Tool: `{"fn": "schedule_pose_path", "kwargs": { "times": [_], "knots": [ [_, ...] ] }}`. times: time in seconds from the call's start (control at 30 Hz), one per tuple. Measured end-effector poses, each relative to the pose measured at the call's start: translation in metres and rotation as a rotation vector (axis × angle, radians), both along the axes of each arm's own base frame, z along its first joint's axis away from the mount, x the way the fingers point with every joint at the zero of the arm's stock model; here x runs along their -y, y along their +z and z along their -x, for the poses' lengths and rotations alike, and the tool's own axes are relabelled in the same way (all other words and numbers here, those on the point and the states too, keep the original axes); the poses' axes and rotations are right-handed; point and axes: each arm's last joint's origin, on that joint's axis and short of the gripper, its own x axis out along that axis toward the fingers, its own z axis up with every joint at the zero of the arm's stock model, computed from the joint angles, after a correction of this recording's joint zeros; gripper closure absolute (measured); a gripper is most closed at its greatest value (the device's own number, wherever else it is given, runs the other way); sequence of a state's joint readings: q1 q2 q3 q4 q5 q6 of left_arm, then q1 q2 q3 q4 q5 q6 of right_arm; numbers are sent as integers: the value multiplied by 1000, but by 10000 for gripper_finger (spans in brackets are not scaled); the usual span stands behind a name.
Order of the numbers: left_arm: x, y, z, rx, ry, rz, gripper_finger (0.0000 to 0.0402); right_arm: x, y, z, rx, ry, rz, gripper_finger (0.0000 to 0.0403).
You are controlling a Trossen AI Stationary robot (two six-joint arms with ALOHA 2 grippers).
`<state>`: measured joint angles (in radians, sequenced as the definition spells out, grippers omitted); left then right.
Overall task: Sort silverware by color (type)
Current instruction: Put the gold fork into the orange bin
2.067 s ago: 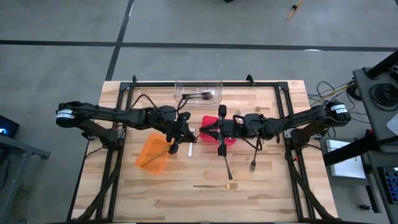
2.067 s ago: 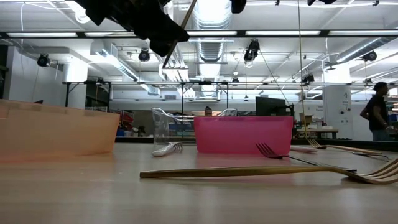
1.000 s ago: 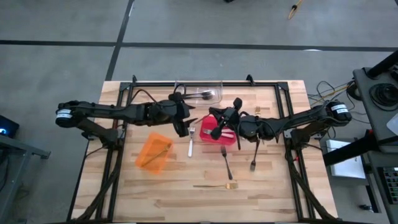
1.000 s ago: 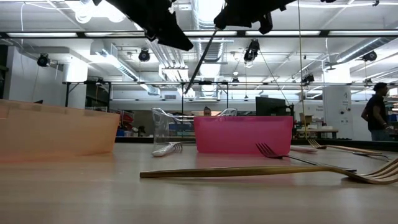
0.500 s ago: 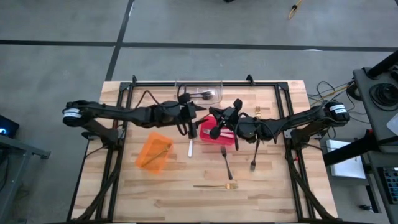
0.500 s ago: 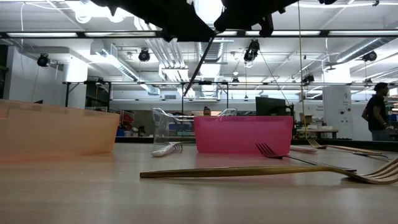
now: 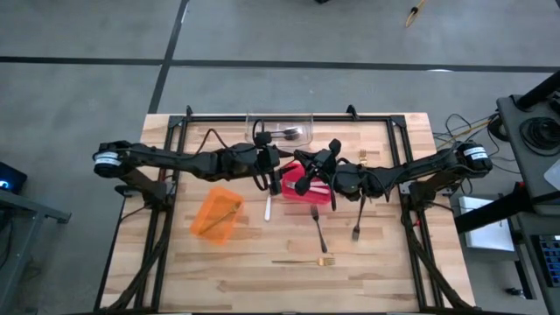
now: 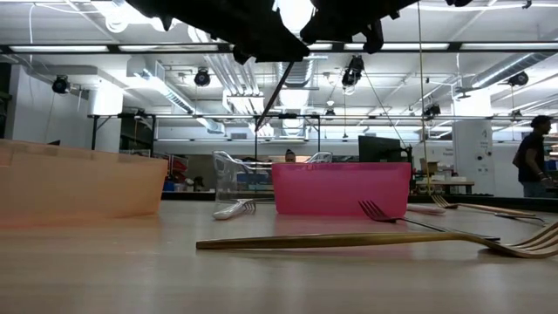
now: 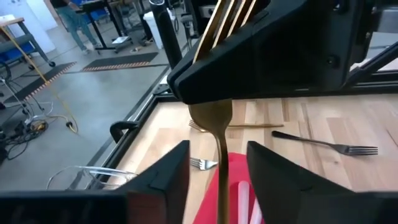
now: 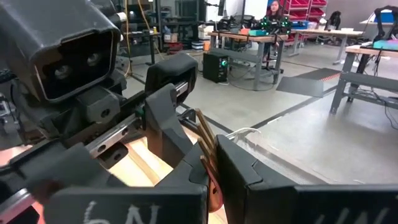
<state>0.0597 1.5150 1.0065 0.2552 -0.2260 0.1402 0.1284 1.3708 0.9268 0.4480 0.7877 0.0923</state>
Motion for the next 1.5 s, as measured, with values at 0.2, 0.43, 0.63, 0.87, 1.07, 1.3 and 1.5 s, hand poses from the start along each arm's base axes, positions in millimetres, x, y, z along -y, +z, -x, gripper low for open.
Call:
{"fn": "schedule_pose_path", "kwargs": {
  "times": [0.2, 0.43, 0.63, 0.87, 1.07, 1.3, 1.5],
  "knots": [
    [0, -1, 0, 2, 5, 17, 361, 0, 0, 0, 3, 0, -4, 394],
    [0, -1, 0, 6, 11, 37, 397, 0, 0, 0, 3, 2, -5, 388],
    [0, 0, -1, 5, 15, 50, 399, 0, 0, 0, 13, 1, -17, 352],
    [0, -2, 1, -22, 20, 69, 400, 0, 1, 0, 10, 1, -12, 292],
    [-1, -1, 9, -118, 56, 83, 400, 1, 9, 6, 23, 2, -4, 259],
    [-1, 4, 17, -265, 85, 132, 401, 3, 17, 15, -5, 0, 29, 249],
    [3, 6, 34, -507, 159, 259, 401, 5, 19, 19, -74, -1, 93, 256]
  ]
}}
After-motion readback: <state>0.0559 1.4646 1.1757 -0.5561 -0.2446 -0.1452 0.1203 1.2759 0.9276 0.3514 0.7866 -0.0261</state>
